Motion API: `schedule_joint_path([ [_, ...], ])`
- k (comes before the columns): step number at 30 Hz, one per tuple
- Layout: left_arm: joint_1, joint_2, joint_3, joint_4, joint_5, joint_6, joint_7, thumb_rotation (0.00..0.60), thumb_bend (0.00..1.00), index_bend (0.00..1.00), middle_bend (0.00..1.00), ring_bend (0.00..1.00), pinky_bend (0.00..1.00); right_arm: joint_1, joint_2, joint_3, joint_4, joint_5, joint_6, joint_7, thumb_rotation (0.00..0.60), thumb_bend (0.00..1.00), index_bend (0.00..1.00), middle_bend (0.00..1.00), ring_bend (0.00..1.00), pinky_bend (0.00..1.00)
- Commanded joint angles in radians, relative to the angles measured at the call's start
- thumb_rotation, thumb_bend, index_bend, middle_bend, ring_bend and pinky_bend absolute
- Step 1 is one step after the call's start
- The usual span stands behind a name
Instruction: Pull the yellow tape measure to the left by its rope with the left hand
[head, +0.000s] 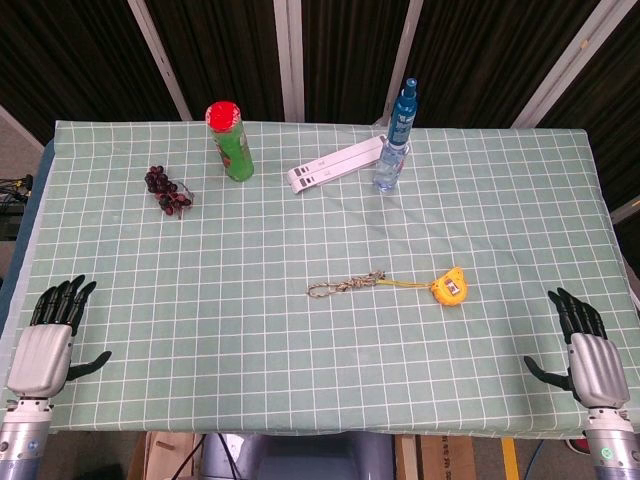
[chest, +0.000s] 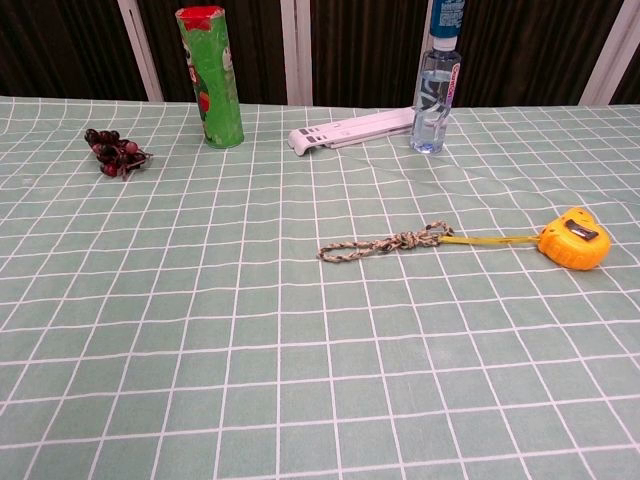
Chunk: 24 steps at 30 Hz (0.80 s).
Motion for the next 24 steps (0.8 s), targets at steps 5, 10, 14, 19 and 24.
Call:
schedule_joint_path([
  [5, 0.004, 0.000, -0.008, -0.005, -0.003, -0.012, 0.006, 0.600, 0.11, 0.00, 0.00, 0.00, 0.00, 0.001, 0.001, -0.001, -0.003, 0.000, -0.002, 0.000, 0.600, 0.24, 0.00, 0.00, 0.00, 0.00],
  [10, 0.005, 0.001, -0.014, -0.006, 0.011, -0.014, 0.012, 0.600, 0.10, 0.00, 0.00, 0.00, 0.00, -0.001, 0.002, -0.003, -0.004, -0.006, 0.002, 0.005, 0.600, 0.24, 0.00, 0.00, 0.00, 0.00],
  [14, -0.016, 0.015, -0.031, -0.030, 0.012, -0.043, 0.029, 0.600, 0.10, 0.00, 0.00, 0.00, 0.00, -0.001, 0.001, -0.003, -0.007, -0.008, 0.004, 0.006, 0.600, 0.24, 0.00, 0.00, 0.00, 0.00],
  [19, -0.119, 0.048, -0.103, -0.113, -0.004, -0.156, 0.119, 0.600, 0.10, 0.04, 0.00, 0.00, 0.00, 0.002, 0.000, -0.003, -0.009, -0.004, -0.005, 0.015, 0.600, 0.24, 0.00, 0.00, 0.00, 0.00],
  [24, -0.268, 0.041, -0.215, -0.161, -0.105, -0.312, 0.224, 0.600, 0.11, 0.14, 0.00, 0.00, 0.00, 0.002, 0.003, 0.001, -0.012, 0.006, -0.009, 0.025, 0.600, 0.24, 0.00, 0.00, 0.00, 0.00],
])
